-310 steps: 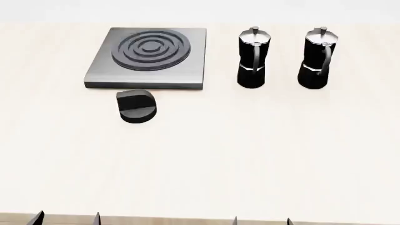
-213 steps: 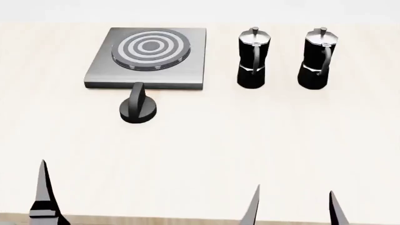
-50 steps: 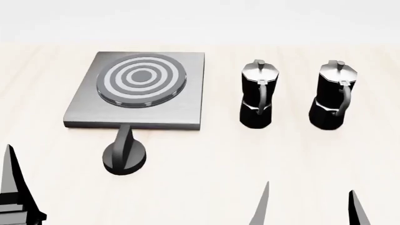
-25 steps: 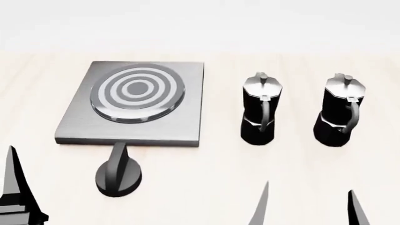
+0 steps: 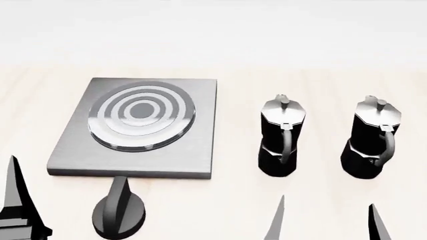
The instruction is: Turn off the stove.
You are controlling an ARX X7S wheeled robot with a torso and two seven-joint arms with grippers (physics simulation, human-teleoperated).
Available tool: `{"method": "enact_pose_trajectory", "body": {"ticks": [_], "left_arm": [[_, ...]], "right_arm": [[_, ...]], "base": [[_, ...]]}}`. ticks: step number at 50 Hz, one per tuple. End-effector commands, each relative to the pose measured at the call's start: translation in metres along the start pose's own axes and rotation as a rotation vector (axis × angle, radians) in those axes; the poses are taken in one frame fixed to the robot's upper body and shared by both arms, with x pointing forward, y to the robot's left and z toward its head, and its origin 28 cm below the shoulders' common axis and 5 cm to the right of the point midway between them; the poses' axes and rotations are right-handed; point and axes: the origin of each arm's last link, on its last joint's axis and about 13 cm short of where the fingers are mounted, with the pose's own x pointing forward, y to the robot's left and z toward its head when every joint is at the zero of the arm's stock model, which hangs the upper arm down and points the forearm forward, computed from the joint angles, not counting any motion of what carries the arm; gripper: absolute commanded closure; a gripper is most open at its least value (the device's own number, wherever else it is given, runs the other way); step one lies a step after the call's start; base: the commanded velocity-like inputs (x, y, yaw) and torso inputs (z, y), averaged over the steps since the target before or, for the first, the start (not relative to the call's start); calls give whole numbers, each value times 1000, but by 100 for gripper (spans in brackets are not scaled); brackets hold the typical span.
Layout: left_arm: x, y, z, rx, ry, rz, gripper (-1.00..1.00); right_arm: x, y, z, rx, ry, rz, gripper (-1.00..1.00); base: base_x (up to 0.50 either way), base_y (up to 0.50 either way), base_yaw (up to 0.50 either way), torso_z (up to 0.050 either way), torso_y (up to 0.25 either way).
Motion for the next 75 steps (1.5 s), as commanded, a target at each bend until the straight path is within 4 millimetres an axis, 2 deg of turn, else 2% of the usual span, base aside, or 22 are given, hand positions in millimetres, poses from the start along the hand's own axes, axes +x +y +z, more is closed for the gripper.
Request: {"method": "enact_pose_trajectory", "body": {"ticks": [1, 29, 49, 75], "left_arm": [[0, 0, -1, 1, 3, -1, -100], [-1, -1, -1, 4, 4, -3, -100], [-1, -1, -2, 11, 3, -12, -100], [0, -1, -2, 6, 7, -11, -100]], "right_arm": [[0, 0, 0, 0, 2, 2, -100], [0, 1, 0, -4, 2, 7, -100], [-1, 1, -1, -2, -6, 12, -100], [-1, 2, -2, -1, 0, 14, -100]], "base": [[184, 0, 0, 0, 0], [183, 0, 0, 0, 1], [3, 0, 0, 0, 0], [0, 0, 0, 0, -130]]}}
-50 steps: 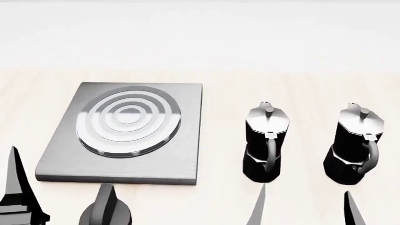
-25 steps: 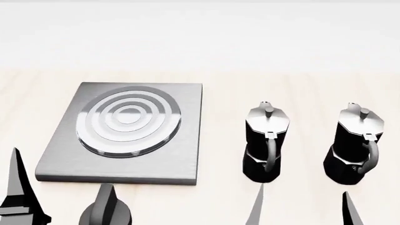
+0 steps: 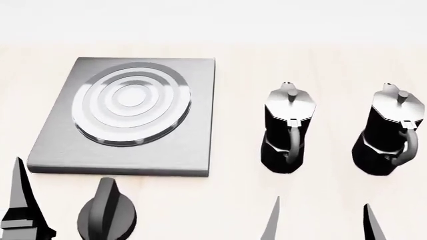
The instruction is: Turn off the stove.
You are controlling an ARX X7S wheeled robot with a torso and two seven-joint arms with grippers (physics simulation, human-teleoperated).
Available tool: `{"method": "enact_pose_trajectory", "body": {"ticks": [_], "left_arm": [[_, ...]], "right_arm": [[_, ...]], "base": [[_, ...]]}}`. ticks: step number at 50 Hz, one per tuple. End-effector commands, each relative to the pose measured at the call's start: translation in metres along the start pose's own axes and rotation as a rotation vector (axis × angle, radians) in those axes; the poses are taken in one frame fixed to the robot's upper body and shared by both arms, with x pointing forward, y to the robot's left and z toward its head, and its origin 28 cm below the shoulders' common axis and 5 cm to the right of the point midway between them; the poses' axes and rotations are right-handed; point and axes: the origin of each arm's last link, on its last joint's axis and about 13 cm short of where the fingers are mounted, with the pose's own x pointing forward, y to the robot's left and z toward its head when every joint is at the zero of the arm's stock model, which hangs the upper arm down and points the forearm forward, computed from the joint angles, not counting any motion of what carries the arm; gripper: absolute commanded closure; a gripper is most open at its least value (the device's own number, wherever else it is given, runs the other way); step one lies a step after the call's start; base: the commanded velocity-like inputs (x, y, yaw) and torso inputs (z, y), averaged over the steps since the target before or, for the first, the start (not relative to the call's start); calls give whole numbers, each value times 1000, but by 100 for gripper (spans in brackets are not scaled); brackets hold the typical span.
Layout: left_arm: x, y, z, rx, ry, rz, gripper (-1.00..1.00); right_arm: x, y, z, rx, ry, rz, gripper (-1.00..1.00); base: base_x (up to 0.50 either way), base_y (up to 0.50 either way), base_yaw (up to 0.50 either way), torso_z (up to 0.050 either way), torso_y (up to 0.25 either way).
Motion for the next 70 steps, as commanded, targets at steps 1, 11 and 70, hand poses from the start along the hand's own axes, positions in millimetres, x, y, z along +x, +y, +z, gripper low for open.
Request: {"method": "enact_pose_trajectory", "body": {"ticks": [1, 11, 70], "left_arm": [[0, 0, 1, -3, 0, 1, -100], [-1, 0, 0, -1, -1, -1, -100], [-3, -2, 0, 24, 7, -14, -100]], "right_arm": [[0, 0, 0, -1, 1, 0, -100], [0, 0, 0, -1, -2, -2, -100], [0, -1, -1, -8, -6, -7, -100]], "base": [[0, 0, 0, 0, -137], [0, 0, 0, 0, -135], [0, 0, 0, 0, -112]]}}
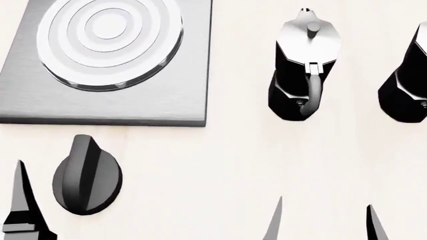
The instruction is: Turn off the stove.
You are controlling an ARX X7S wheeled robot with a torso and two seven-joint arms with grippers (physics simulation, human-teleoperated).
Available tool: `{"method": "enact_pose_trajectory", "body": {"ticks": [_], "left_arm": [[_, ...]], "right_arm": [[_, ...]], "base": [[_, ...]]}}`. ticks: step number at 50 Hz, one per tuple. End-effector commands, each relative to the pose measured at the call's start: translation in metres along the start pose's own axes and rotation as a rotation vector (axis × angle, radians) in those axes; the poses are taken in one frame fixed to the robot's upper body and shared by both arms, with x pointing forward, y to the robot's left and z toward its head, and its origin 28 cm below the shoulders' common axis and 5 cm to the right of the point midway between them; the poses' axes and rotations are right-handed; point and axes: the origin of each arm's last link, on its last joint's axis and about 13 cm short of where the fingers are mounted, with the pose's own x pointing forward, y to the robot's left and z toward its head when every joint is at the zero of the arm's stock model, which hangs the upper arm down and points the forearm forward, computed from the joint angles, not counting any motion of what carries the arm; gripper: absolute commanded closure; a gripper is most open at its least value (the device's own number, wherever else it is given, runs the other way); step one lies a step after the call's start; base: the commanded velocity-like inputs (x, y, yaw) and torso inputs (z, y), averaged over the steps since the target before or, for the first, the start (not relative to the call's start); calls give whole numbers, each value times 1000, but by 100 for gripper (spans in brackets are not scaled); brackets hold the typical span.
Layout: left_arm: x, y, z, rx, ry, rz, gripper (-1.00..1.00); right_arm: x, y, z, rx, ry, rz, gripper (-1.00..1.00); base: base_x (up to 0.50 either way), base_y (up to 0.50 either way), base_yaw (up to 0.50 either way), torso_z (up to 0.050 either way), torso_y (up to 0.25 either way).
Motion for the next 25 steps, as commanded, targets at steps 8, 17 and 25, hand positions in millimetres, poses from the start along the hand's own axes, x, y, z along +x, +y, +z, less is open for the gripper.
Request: {"method": "enact_pose_trajectory", "body": {"ticks": [8, 17, 25], "left_arm": [[3, -2, 9, 9, -31, -34, -100], [8, -8, 21, 3, -58, -69, -100], [14, -15, 33, -19, -93, -115, -100]], "right_arm": [[0, 0, -2, -2, 6, 3, -100], [0, 1, -2, -5, 10, 3, -100], [0, 1, -1, -4, 6, 2, -100]], "base": [[0, 0, 0, 0, 0], [0, 0, 0, 0, 0], [0, 0, 0, 0, 0]]}}
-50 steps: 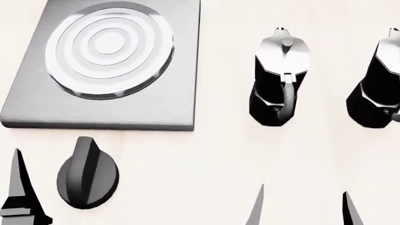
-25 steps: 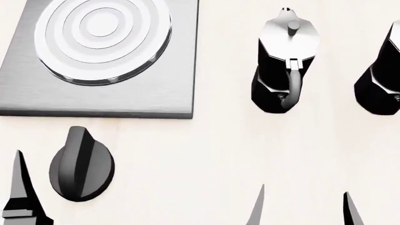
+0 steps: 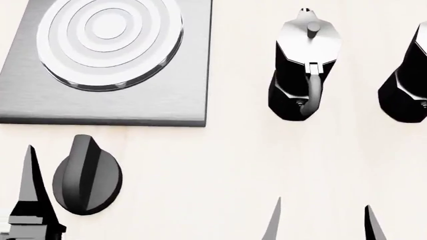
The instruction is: Turn off the stove.
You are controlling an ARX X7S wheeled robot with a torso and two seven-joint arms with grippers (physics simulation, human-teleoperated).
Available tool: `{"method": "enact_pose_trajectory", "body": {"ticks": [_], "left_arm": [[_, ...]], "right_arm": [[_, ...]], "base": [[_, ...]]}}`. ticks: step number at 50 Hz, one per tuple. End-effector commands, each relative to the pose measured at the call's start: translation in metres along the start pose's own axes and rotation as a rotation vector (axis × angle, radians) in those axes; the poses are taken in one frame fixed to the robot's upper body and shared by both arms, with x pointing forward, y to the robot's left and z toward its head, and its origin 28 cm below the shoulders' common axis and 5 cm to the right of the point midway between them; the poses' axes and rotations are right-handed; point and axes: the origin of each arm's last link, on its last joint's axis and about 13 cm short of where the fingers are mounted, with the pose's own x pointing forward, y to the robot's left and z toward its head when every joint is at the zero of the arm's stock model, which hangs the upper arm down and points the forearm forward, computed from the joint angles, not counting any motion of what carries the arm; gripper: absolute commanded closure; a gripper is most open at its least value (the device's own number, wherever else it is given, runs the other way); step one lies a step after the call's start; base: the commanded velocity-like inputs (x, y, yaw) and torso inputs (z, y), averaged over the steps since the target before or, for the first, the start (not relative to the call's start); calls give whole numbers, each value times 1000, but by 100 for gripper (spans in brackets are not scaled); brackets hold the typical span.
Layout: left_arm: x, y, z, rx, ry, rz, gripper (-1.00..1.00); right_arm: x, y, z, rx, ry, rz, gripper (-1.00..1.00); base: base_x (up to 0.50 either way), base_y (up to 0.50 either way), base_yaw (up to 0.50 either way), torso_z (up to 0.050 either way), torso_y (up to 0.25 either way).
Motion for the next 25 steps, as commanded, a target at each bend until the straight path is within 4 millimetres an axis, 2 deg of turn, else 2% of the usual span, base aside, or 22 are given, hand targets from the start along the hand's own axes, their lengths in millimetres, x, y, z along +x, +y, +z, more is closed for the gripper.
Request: {"method": "enact_pose_trajectory", "body": {"ticks": [1, 20, 25], "left_arm": [[8, -8, 14, -20, -40, -51, -100], [14, -27, 13, -97, -42, -144, -100], [16, -32, 3, -108, -29, -148, -100]], "right_arm": [[0, 0, 0, 0, 0, 1, -100], [0, 0, 0, 3, 2, -3, -100], [-1, 0, 0, 4, 2, 0, -100]], "base": [[0, 0, 0, 0, 0], [0, 0, 0, 0, 0], [0, 0, 0, 0, 0]]}}
